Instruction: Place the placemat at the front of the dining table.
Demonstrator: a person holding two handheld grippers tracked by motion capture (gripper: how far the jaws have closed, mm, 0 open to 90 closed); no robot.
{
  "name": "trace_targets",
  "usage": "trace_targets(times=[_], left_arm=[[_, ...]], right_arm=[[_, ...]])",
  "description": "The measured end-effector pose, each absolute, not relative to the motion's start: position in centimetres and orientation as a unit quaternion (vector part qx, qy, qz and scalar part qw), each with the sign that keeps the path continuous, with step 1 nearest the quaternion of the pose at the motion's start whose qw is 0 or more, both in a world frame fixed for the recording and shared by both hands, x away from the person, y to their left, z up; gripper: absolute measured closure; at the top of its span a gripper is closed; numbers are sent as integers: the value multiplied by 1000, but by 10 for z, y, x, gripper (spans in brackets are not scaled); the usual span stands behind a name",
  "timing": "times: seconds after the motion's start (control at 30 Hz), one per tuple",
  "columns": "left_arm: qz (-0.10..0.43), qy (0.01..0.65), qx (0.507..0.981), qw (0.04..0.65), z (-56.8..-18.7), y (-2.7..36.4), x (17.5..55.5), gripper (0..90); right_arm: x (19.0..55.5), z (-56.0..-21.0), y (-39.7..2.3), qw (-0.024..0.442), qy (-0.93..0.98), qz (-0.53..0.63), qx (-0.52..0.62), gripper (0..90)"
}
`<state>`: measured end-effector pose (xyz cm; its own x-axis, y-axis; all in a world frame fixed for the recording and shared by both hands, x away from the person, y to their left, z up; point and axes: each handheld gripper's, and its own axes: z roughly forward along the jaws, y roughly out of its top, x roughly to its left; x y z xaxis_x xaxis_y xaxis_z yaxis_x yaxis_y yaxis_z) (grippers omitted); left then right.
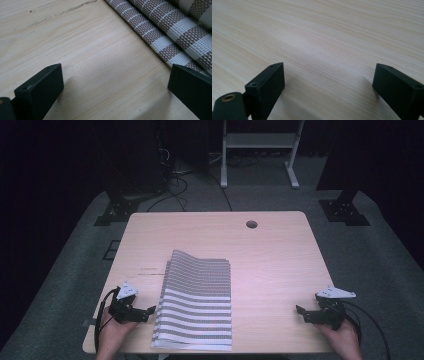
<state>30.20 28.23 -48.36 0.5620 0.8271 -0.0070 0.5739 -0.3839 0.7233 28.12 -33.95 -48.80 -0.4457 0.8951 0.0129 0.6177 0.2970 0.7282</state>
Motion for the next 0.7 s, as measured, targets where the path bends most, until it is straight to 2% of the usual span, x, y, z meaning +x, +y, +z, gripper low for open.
trace_targets(times=[0.7], left_arm=[[169, 434, 803, 372, -466, 287, 298, 0]], right_arm=[[281, -488, -340, 204, 779, 340, 485, 94]])
